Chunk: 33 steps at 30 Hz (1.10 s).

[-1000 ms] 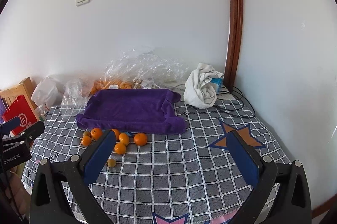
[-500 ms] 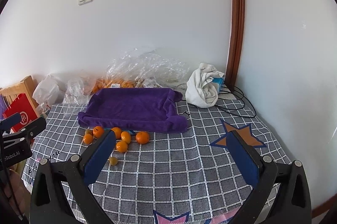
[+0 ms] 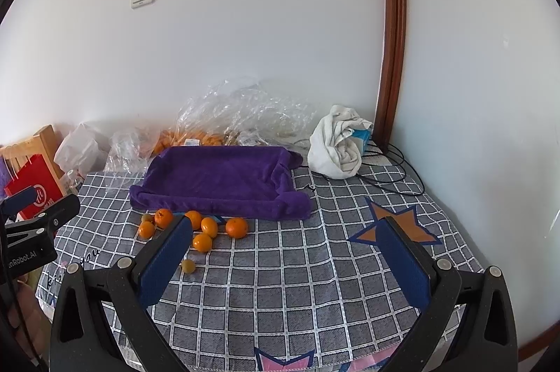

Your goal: Organize fruits

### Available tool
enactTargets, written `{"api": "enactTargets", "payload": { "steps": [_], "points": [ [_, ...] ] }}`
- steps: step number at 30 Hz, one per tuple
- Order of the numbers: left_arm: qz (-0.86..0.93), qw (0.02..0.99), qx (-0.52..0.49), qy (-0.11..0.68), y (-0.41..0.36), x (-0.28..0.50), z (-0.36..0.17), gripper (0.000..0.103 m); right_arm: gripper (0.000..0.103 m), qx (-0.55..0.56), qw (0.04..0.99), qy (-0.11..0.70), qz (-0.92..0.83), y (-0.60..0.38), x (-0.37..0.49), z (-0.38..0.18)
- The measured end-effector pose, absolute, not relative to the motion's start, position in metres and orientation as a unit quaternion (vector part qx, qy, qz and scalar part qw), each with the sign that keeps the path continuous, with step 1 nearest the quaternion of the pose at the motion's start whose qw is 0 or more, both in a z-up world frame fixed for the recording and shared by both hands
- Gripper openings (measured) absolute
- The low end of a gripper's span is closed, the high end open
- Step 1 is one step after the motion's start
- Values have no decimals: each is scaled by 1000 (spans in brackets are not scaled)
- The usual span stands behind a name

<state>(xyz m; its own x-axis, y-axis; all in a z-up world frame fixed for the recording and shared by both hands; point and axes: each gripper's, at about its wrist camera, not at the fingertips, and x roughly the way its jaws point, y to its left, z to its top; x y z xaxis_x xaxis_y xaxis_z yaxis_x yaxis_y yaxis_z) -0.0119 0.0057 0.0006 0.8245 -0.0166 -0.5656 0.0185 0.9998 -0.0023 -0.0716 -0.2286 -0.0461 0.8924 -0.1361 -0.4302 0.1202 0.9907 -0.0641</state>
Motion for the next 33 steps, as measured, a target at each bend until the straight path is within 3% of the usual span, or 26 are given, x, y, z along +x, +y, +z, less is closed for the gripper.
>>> {"api": "enactTargets", "payload": {
  "steps": [33],
  "points": [
    [-12,955,-10,296,13,-13,-1,103,103,-26,971,228,-58,-214,-69,-54]
  ]
}}
